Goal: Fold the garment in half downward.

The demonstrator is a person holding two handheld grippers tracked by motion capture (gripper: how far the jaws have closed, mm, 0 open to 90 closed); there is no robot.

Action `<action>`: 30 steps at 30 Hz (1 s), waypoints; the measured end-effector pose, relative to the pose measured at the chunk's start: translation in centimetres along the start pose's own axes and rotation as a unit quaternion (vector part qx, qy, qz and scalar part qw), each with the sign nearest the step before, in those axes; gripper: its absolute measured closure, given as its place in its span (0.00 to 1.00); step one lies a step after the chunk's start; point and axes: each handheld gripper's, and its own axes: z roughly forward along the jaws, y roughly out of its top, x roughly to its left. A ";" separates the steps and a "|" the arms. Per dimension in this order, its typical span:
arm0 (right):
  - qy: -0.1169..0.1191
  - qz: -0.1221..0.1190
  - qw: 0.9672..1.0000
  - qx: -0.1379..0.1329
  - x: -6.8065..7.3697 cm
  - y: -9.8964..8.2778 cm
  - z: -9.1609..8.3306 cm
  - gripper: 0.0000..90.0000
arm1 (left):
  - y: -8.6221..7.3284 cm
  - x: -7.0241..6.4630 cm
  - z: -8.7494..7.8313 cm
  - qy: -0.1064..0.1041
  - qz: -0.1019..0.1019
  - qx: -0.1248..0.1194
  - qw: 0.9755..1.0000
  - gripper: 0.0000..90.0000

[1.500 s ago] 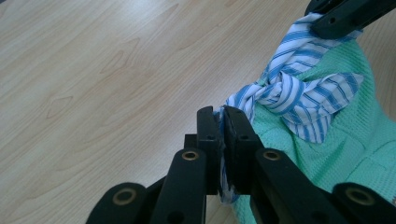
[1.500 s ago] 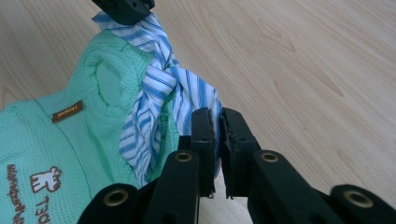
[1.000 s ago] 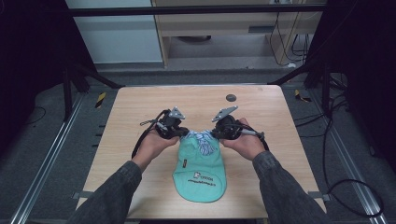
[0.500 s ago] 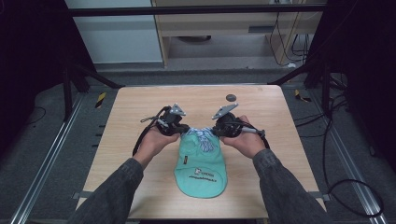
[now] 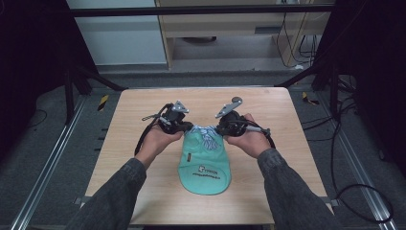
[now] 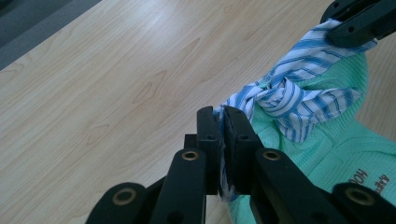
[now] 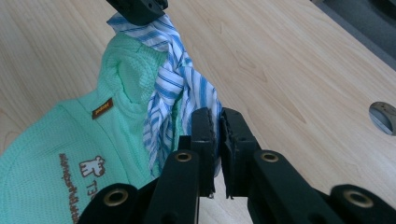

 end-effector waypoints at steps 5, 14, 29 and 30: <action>-0.004 0.002 1.000 -0.004 -0.2 0.2 -0.2 0.94 | 0.3 -0.2 -0.2 0.006 0.002 -0.008 1.000 0.95; -0.011 0.001 1.000 -0.010 -0.8 0.6 -0.7 0.94 | 1.0 0.1 -0.6 0.008 0.006 -0.013 1.000 0.95; -0.018 0.004 1.000 -0.014 -1.3 1.0 -0.6 0.94 | 1.8 0.4 -0.5 0.018 0.006 -0.015 1.000 0.96; -0.019 0.004 1.000 -0.015 -1.3 1.1 -0.6 0.94 | 1.9 0.4 -0.6 0.019 0.007 -0.015 1.000 0.96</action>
